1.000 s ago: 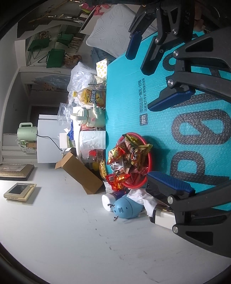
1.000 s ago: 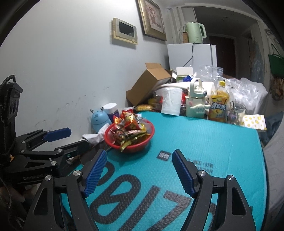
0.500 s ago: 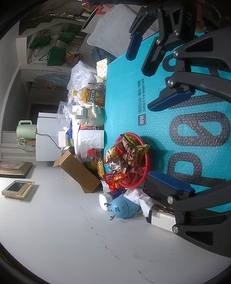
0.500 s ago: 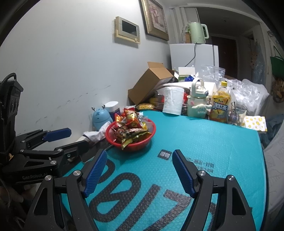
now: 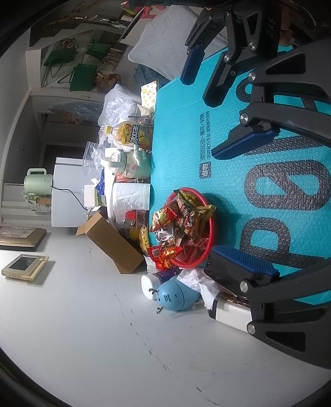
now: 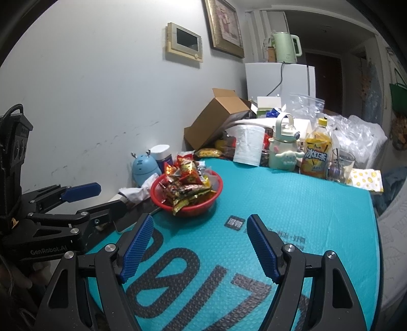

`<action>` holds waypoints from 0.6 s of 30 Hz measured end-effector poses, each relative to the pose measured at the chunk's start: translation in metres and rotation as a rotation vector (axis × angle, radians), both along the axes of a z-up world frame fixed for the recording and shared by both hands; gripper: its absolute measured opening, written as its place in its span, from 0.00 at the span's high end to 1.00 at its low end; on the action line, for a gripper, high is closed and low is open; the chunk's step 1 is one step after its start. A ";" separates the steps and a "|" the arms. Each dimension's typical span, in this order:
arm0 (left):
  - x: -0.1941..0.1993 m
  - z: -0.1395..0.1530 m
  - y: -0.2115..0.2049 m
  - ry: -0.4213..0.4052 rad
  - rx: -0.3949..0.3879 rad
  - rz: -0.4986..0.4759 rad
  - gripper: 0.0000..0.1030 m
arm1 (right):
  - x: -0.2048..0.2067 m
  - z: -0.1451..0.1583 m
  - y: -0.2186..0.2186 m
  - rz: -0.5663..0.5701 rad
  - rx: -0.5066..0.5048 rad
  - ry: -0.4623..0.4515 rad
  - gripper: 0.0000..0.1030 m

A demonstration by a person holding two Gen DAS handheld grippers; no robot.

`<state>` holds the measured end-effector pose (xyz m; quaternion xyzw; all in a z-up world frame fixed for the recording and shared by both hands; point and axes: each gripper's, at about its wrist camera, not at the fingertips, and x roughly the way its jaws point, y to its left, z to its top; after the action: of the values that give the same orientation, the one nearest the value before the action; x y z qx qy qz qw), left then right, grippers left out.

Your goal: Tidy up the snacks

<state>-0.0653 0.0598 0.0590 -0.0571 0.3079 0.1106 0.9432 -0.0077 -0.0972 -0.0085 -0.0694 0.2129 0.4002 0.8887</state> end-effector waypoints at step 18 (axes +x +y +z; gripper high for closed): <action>0.000 0.003 0.000 -0.001 0.023 0.033 0.33 | 0.004 0.002 0.002 0.014 -0.006 -0.001 0.26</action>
<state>-0.0651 0.0599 0.0617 -0.0515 0.3051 0.1294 0.9421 -0.0040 -0.0951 -0.0070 -0.0740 0.2130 0.4056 0.8858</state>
